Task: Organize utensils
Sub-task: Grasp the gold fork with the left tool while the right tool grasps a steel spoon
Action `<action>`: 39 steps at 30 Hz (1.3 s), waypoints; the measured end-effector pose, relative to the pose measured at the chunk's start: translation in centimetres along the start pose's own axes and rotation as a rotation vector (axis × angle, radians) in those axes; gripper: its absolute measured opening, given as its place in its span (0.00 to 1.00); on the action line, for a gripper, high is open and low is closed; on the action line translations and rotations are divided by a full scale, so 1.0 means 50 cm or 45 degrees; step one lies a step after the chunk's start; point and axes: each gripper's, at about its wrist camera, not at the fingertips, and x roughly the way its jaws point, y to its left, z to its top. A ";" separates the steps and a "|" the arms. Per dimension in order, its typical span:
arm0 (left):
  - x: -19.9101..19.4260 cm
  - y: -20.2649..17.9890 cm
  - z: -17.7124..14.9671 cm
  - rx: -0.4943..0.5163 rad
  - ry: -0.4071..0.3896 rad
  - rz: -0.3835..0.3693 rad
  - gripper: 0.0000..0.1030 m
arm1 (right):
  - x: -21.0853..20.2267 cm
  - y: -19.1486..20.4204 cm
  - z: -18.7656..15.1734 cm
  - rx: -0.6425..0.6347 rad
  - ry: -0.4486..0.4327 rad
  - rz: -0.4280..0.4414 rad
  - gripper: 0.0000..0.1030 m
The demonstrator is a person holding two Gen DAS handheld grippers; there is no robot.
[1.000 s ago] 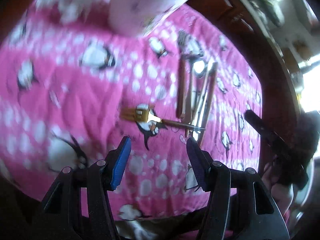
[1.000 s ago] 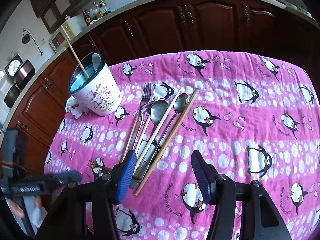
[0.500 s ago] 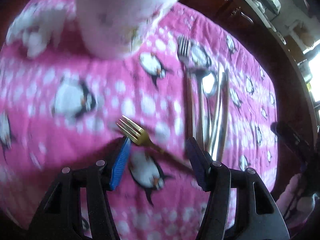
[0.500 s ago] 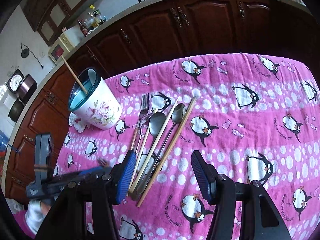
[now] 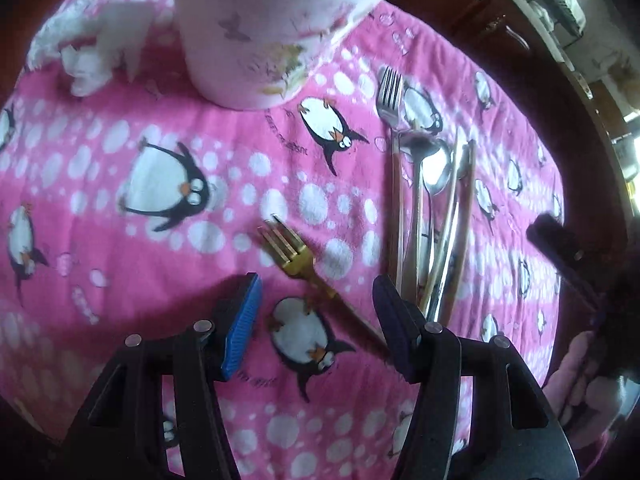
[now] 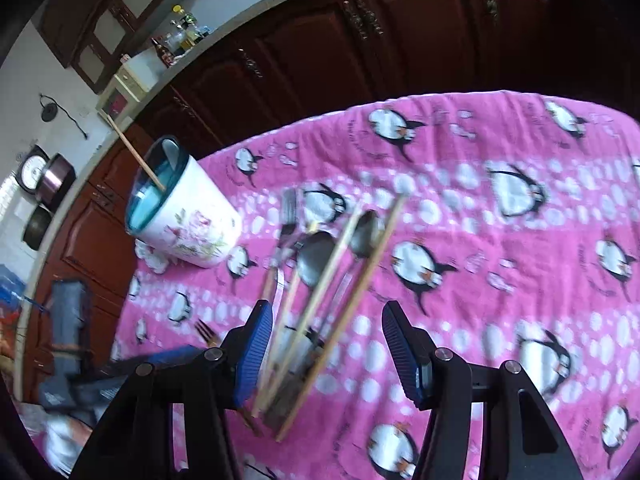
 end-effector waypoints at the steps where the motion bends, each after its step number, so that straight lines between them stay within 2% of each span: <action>1: 0.002 -0.004 0.001 -0.006 -0.017 0.017 0.55 | 0.006 0.006 0.011 -0.010 0.004 0.008 0.47; 2: 0.004 -0.011 0.003 -0.002 -0.036 0.029 0.54 | 0.010 0.012 0.020 -0.024 0.004 0.005 0.47; 3: 0.007 -0.017 0.006 0.007 -0.036 0.039 0.47 | 0.012 0.018 0.028 -0.041 0.002 -0.005 0.47; 4: 0.010 -0.020 0.008 0.013 -0.036 0.056 0.34 | 0.012 0.023 0.033 -0.056 -0.003 -0.014 0.47; 6: 0.018 -0.026 0.010 0.031 -0.017 0.040 0.16 | 0.011 0.028 0.042 -0.078 -0.016 -0.014 0.47; 8: 0.022 -0.029 0.007 0.069 -0.020 0.015 0.11 | 0.016 0.026 0.047 -0.082 -0.015 -0.009 0.43; 9: 0.020 -0.030 0.008 0.079 -0.024 -0.002 0.04 | 0.021 0.023 0.049 -0.081 -0.003 -0.007 0.38; 10: 0.014 -0.024 0.012 0.074 -0.028 -0.026 0.02 | 0.031 0.021 0.050 -0.080 0.014 -0.002 0.36; 11: 0.008 -0.019 0.016 0.064 -0.035 -0.032 0.02 | 0.043 0.021 0.050 -0.080 0.032 0.004 0.34; 13: -0.017 -0.006 0.024 0.058 -0.078 -0.055 0.00 | 0.063 0.030 0.051 -0.092 0.065 0.033 0.24; 17: -0.054 0.007 0.031 0.090 -0.140 -0.063 0.00 | 0.101 0.048 0.052 -0.074 0.104 0.118 0.21; 20: -0.047 0.018 0.032 0.053 -0.083 -0.104 0.00 | 0.142 0.039 0.061 -0.006 0.117 0.080 0.21; 23: -0.043 0.031 0.020 -0.005 -0.060 -0.095 0.02 | 0.177 0.019 0.073 0.081 0.159 0.083 0.21; 24: -0.039 0.037 0.017 -0.029 -0.046 -0.106 0.09 | 0.188 0.012 0.078 0.106 0.161 0.085 0.22; 25: -0.033 0.038 0.015 -0.044 -0.036 -0.115 0.22 | 0.196 0.007 0.084 0.124 0.164 0.087 0.22; 26: -0.025 0.042 0.015 -0.062 -0.023 -0.123 0.29 | 0.200 0.003 0.087 0.136 0.168 0.093 0.22; 27: -0.022 0.042 0.015 -0.072 -0.018 -0.126 0.33 | 0.209 -0.003 0.092 0.160 0.173 0.116 0.22; 30: -0.008 0.035 0.023 -0.087 -0.028 -0.128 0.35 | 0.222 -0.016 0.103 0.215 0.179 0.162 0.22; 35: 0.013 0.008 0.044 -0.019 -0.034 -0.110 0.35 | 0.231 -0.022 0.113 0.236 0.178 0.219 0.21; 36: 0.017 0.001 0.046 0.005 -0.033 -0.107 0.32 | 0.233 -0.020 0.114 0.226 0.176 0.222 0.19; 37: 0.021 -0.005 0.048 0.026 -0.028 -0.106 0.16 | 0.235 -0.019 0.113 0.214 0.173 0.220 0.11; 38: 0.027 -0.009 0.049 0.048 -0.014 -0.095 0.05 | 0.234 -0.019 0.113 0.212 0.170 0.226 0.11; 39: 0.033 -0.011 0.050 0.055 -0.001 -0.105 0.03 | 0.231 -0.019 0.112 0.215 0.165 0.234 0.10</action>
